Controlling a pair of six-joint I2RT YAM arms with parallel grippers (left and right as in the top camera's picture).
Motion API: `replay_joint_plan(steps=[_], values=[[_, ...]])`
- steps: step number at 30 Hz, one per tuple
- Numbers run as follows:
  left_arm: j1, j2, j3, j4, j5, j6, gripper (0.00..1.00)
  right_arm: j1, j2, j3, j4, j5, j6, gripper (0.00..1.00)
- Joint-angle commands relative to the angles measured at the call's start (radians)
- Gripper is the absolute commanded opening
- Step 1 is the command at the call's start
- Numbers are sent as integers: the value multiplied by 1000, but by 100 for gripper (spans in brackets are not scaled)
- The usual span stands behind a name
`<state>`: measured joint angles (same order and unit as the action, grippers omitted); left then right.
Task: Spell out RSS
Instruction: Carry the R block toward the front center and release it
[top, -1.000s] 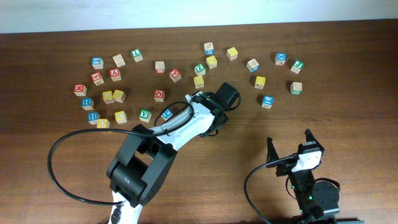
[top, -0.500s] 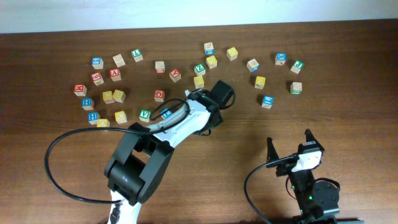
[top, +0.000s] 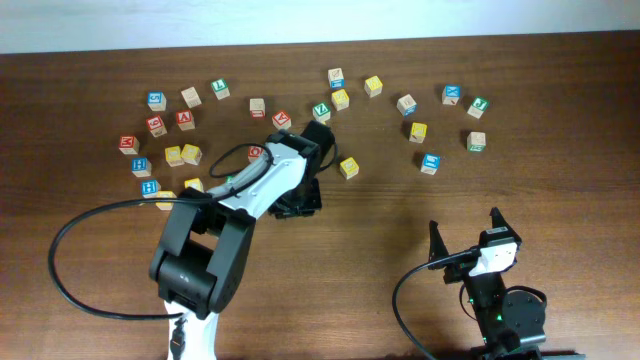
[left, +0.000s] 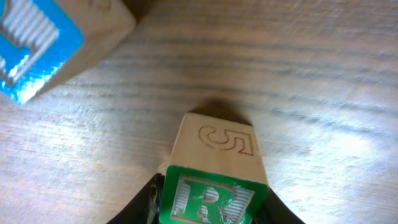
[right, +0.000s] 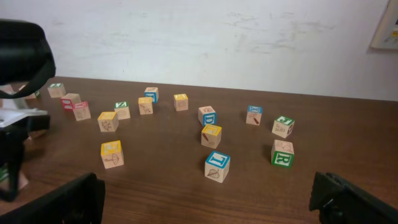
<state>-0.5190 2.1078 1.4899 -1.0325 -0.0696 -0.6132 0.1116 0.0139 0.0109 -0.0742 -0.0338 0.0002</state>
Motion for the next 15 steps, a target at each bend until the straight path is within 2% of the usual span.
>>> replay_joint_plan(steps=[1,4,5,7,9,10,11,12,13,15], values=[[16,9,-4,-55,19,70,31,-7,-7,-5,-5,5,3,98],[18,9,-4,-51,-34,92,34,-7,-7,-5,-5,5,3,98],[21,9,-4,-39,-81,92,54,-7,-7,-5,-5,5,4,98],[30,9,-4,-9,-149,124,69,-8,-7,-5,-5,4,3,98],[31,9,-4,53,-122,255,68,-7,-7,-5,-5,5,4,98],[31,9,-4,76,-89,297,65,-7,-7,-5,-5,5,3,98],[31,10,-4,87,-55,309,61,-7,-7,-5,-5,5,3,98],[31,10,-4,81,-25,308,51,-7,-7,-5,-5,5,3,98],[31,10,-4,76,-24,308,46,-7,-7,-5,-5,5,4,98],[31,10,-4,49,-24,308,45,-7,-7,-5,-5,5,3,98]])
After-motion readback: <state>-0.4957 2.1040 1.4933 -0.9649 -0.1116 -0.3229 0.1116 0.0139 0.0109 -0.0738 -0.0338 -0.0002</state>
